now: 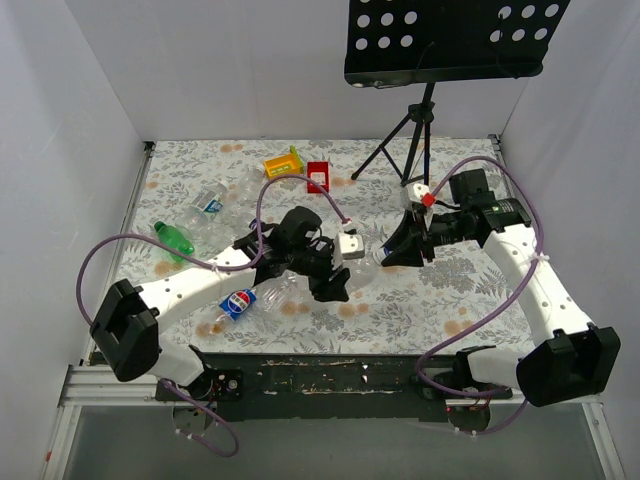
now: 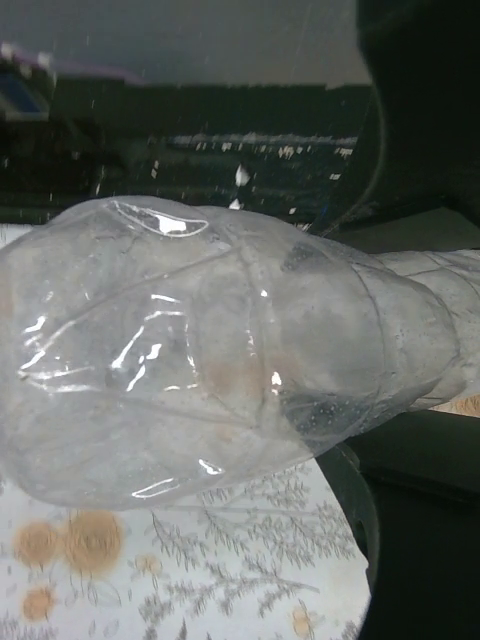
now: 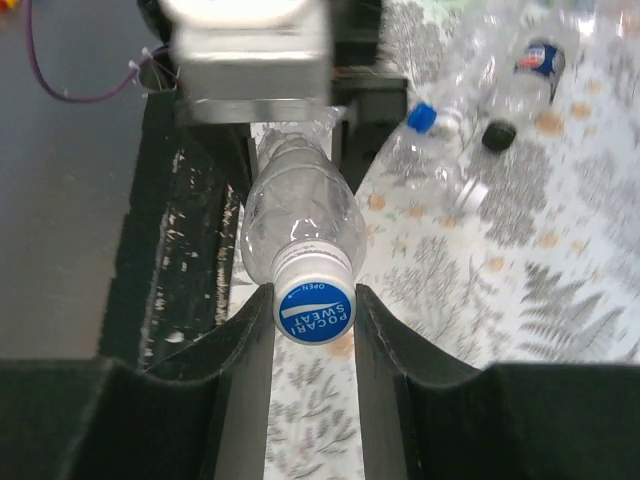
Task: Unscrew the bottle caps
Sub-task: Unscrew the bottle cap from the plastic bottle.
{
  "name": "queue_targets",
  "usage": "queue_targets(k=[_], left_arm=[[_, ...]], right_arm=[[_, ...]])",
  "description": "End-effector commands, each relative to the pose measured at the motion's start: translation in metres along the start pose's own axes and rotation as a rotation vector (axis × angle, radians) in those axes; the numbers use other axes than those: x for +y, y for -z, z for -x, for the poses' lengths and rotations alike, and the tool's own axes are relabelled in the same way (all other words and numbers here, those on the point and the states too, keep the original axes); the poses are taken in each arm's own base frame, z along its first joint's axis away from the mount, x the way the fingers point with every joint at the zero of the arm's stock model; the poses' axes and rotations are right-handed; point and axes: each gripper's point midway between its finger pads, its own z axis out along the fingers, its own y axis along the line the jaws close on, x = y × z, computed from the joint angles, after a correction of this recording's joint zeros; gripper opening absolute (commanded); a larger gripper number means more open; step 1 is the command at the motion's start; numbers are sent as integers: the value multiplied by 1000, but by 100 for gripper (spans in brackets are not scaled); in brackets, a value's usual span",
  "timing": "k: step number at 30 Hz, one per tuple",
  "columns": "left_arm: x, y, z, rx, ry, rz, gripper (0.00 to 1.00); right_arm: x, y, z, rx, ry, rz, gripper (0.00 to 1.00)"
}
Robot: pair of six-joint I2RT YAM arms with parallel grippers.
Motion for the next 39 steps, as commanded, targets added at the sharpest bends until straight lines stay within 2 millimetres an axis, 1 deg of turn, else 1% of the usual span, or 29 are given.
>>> queue_targets(k=[1, 3, 5, 10, 14, 17, 19, 20, 21, 24, 26, 28, 34, 39], left_arm=[[-37, 26, 20, -120, -2, -290, 6], [-35, 26, 17, -98, 47, -333, 5], [-28, 22, 14, -59, 68, -332, 5], [-5, 19, 16, -46, 41, -202, 4], [7, 24, 18, -67, 14, -102, 4], [12, 26, 17, -72, 10, -56, 4], [12, 28, 15, -68, 11, -38, 4], [11, 28, 14, -69, 10, -33, 4], [11, 28, 12, -66, 10, -28, 4], [8, 28, 10, -63, 6, -17, 4], [7, 27, 7, -56, 5, -11, 4], [6, 28, 7, -56, 0, 0, 4], [5, 34, 7, -65, -7, 43, 4], [5, 42, 11, -98, -9, 89, 5]], right_arm=[[35, -9, -10, 66, 402, 185, 7], [32, -14, -14, 98, 452, 193, 7], [27, -17, -14, 112, 471, 182, 8], [22, -19, -14, 110, 409, 153, 9], [20, -20, -16, 98, 359, 116, 16], [18, -21, -18, 100, 313, 88, 25], [16, -21, -15, 97, 288, 76, 37], [16, -21, -13, 94, 273, 71, 43], [15, -20, -10, 89, 266, 65, 51], [13, -18, 2, 72, 229, 45, 66], [11, -15, 10, 69, 201, 29, 79], [8, -13, 16, 75, 170, 20, 85], [5, -7, 16, 130, 117, -1, 87], [7, 2, 17, 129, 140, -42, 88]])
